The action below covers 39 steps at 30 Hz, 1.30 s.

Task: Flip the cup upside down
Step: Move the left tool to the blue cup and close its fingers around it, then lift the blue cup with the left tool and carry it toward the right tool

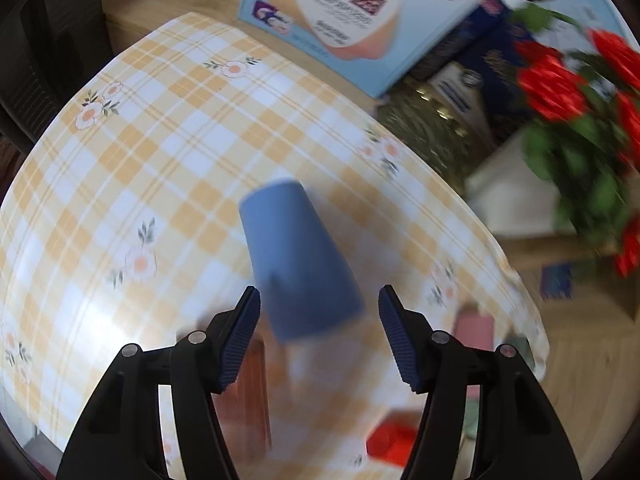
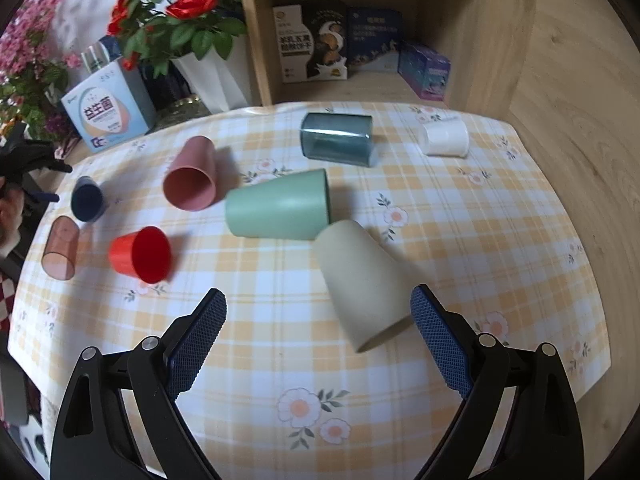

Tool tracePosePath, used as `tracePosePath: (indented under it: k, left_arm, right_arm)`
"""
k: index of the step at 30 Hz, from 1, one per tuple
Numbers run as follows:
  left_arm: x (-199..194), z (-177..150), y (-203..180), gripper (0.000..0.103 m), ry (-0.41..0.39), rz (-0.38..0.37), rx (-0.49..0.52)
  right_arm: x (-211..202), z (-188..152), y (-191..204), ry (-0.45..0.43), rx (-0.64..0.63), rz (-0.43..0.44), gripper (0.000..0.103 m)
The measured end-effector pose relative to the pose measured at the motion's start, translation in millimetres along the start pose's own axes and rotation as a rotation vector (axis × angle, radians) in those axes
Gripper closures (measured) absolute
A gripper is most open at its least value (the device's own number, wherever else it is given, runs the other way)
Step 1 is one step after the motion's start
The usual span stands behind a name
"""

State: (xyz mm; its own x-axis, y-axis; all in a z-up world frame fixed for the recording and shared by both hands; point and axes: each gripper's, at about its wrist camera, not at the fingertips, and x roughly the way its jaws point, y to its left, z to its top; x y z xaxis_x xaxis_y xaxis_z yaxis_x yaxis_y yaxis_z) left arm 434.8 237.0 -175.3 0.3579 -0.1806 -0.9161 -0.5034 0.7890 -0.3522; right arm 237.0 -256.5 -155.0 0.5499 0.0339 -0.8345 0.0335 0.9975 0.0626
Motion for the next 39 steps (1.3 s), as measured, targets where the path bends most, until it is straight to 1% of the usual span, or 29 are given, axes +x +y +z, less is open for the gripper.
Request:
tracePosePath:
  k: [4, 6, 8, 11, 14, 16, 19, 22, 27, 30, 34, 37, 39]
  left_arm:
    - [29.1, 16.8, 3.9, 0.043, 0.056, 0.072, -0.026]
    - [37.0, 20.9, 7.1, 0.042, 0.057, 0.056, -0.046]
    - [42.1, 23.1, 7.0, 0.041, 0.06, 0.057, -0.055]
    - [53.5, 25.9, 0.8, 0.038, 0.07, 0.083, -0.037]
    - [65.8, 25.3, -4.5, 0.038, 0.101, 0.105, -0.032]
    - [71.0, 23.5, -10.7, 0.038, 0.099, 0.12, -0.004]
    - [68.9, 18.4, -18.8, 0.038, 0.071, 0.148, 0.053]
    - [59.5, 13.4, -22.4, 0.038, 0.043, 0.124, 0.064]
    - [29.2, -3.5, -37.5, 0.038, 0.026, 0.09, 0.124]
    - [4.1, -24.3, -49.0, 0.038, 0.012, 0.063, 0.17]
    - [-27.3, -71.2, -66.9, 0.038, 0.008, 0.015, 0.255]
    - [-46.7, -124.2, -84.3, 0.038, 0.013, -0.049, 0.349]
    - [-52.3, -161.6, -93.3, 0.038, 0.022, -0.09, 0.397]
  right_arm:
    - [12.0, -0.4, -9.8, 0.032, 0.015, -0.02, 0.013]
    - [16.9, -0.5, -12.7, 0.043, 0.02, -0.026, 0.013]
    - [20.2, -0.3, -13.4, 0.051, 0.024, -0.028, 0.013]
    - [21.9, -0.6, -13.2, 0.057, 0.019, -0.024, 0.013]
    - [22.3, -1.0, -13.4, 0.061, 0.023, -0.02, 0.013]
    - [21.2, -1.1, -14.7, 0.061, 0.028, -0.018, 0.013]
    - [18.2, -1.8, -17.3, 0.056, 0.037, -0.019, 0.013]
    - [16.3, -3.1, -21.8, 0.057, 0.052, -0.018, 0.013]
    - [6.0, -4.5, -26.9, 0.033, 0.074, -0.004, 0.013]
    - [-0.5, -6.5, -30.2, 0.02, 0.095, 0.01, 0.013]
    - [-11.6, -11.1, -37.3, -0.002, 0.112, 0.016, 0.013]
    - [-19.6, -15.5, -48.6, -0.018, 0.135, 0.006, 0.013]
    - [-23.7, -19.3, -59.0, -0.024, 0.154, -0.008, 0.013]
